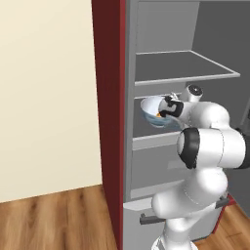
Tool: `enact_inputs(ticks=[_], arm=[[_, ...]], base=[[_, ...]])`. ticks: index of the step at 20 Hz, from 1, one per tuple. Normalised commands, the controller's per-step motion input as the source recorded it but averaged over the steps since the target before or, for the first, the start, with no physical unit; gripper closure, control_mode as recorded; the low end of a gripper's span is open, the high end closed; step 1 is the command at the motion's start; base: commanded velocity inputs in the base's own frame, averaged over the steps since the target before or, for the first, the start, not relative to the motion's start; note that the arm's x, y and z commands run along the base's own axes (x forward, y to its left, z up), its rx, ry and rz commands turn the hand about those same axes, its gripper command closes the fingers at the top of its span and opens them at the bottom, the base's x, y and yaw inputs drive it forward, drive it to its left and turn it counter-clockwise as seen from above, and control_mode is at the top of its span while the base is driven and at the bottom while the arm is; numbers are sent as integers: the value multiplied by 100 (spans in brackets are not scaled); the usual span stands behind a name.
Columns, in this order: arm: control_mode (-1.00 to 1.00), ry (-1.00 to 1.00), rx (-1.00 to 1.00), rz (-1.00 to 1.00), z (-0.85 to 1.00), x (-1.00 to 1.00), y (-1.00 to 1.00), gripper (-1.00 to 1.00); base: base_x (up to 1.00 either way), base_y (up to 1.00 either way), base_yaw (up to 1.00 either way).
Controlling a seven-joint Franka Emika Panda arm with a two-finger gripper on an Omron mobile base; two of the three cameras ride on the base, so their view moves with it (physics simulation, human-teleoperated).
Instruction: Move the mug from next to the sink to the open cabinet. Then, move the bowl with the orange to the fridge to clear the area for faucet cleaning.
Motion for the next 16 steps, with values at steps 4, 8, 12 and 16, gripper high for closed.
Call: enact_inputs(ticks=[4, 8, 12, 16], arm=[[-100, 0, 0, -10, -6, 62, 0, 100], [-100, 0, 0, -6, 0, 37, 0, -100], [-100, 4, 0, 0, 0, 1, 0, -100], [-100, 0, 0, 0, 2, -22, 0, -100]], base=[[0, 0, 0], [0, 0, 0], [0, 0, 0], [0, 0, 0]])
